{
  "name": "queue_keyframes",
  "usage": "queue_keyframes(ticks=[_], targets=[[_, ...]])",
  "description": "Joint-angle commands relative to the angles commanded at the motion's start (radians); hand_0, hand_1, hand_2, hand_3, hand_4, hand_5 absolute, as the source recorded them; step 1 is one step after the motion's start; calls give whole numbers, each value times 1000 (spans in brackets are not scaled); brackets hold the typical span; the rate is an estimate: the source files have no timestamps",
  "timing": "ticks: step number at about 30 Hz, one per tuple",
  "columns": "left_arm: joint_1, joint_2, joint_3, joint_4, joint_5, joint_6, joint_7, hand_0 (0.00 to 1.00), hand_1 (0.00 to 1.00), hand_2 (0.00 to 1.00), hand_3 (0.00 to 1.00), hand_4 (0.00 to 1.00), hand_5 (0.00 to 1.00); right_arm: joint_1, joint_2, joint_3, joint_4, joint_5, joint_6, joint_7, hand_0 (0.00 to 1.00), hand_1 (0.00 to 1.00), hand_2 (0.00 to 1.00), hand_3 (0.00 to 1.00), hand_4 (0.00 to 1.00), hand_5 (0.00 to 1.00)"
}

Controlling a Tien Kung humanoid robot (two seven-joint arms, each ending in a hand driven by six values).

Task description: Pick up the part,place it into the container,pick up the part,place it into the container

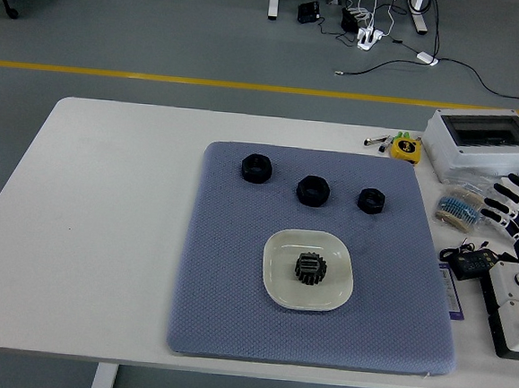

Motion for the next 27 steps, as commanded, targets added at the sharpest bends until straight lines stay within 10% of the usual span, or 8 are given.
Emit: queue_keyframes(ticks=[27], targets=[[4, 0, 5, -1, 0, -1, -1, 712, 630, 714, 619, 716, 677, -7, 10, 5, -4, -2, 3, -1, 692, 709, 767, 792, 998, 873]])
